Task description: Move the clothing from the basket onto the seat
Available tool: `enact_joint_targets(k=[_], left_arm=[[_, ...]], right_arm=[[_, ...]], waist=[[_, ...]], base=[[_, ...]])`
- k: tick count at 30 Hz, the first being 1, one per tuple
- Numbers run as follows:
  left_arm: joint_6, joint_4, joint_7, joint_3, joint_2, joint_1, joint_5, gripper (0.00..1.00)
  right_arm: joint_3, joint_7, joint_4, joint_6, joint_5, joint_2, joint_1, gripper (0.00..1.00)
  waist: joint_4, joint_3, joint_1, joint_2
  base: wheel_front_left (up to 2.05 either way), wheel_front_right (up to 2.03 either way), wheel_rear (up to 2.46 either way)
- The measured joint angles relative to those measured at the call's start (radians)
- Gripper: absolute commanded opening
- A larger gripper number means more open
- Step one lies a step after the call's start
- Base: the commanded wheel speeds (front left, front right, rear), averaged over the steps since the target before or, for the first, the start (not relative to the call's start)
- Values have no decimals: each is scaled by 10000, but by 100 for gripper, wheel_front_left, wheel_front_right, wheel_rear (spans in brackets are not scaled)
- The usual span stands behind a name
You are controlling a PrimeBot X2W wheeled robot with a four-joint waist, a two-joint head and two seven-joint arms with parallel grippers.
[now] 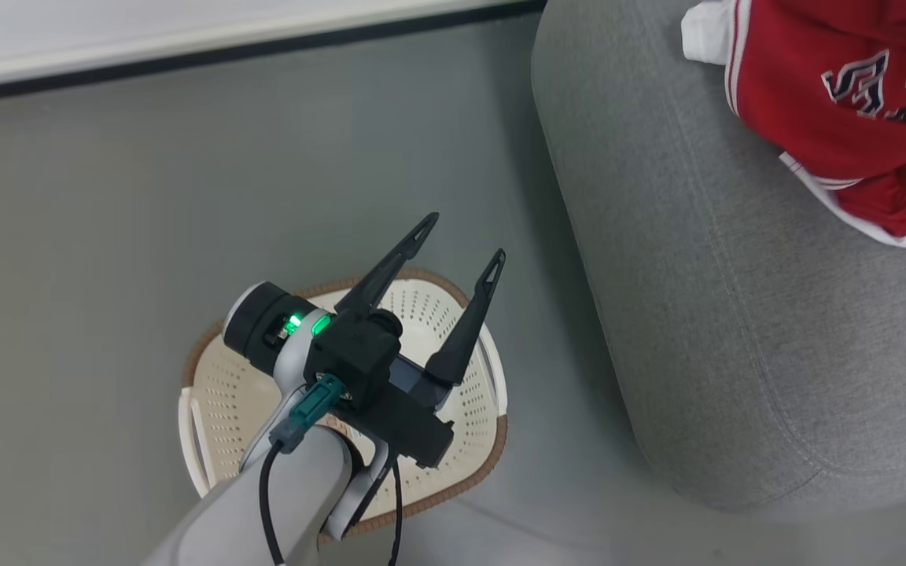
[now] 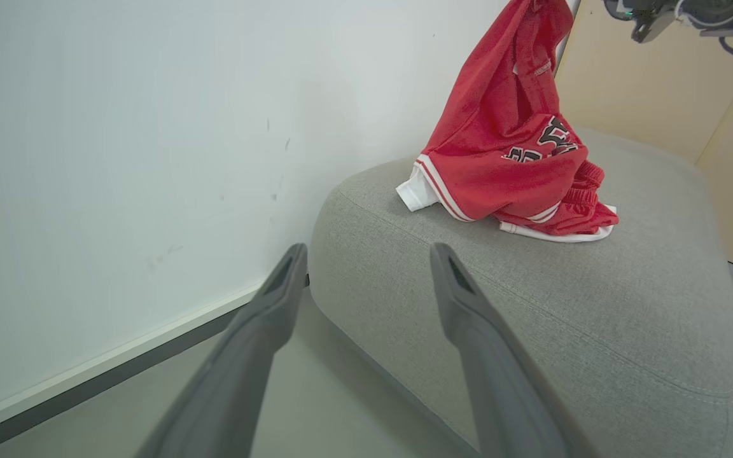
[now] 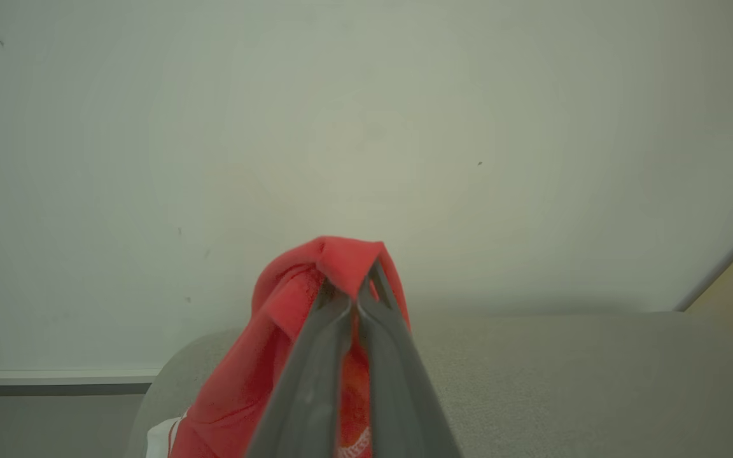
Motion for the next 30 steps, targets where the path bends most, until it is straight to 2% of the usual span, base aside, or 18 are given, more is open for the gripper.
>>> enact_joint_targets(k=[4, 13, 14, 15, 16, 17, 30], left_arm=[[-2, 67, 88, -42, 94, -184, 232, 100], [-2, 257, 98, -15, 198, -198, 251, 100], [-2, 284, 96, 10, 205, -195, 226, 100], [-2, 295, 86, 33, 201, -193, 186, 100], [-2, 305, 86, 52, 196, -191, 165, 100], [-2, 326, 84, 69, 186, -189, 163, 100], [75, 792, -270, 621, 40, 180, -374, 100]], right_arm=[[-33, -424, 662, 2, 309, 587, 812, 0], [90, -865, 1041, 8, 343, 903, 1416, 0], [128, -874, 1043, 13, 341, 989, 1441, 7], [163, -915, 1041, 17, 337, 1074, 1470, 29], [198, -959, 1039, 19, 334, 1139, 1511, 62], [232, -965, 1043, 19, 326, 1164, 1554, 100], [508, -1143, 995, 63, 10, 1281, 2556, 100]], waist=[[-181, 565, 0, 0], [-657, 759, -2, 1], [-702, 736, -1, 0], [-738, 698, -2, 0], [-771, 651, -2, 0], [-802, 599, -2, 0], [-1073, -381, -3, -2]], base=[[0, 0, 0], [0, 0, 0], [0, 0, 0], [0, 0, 0], [0, 0, 0], [0, 0, 0], [0, 0, 0]])
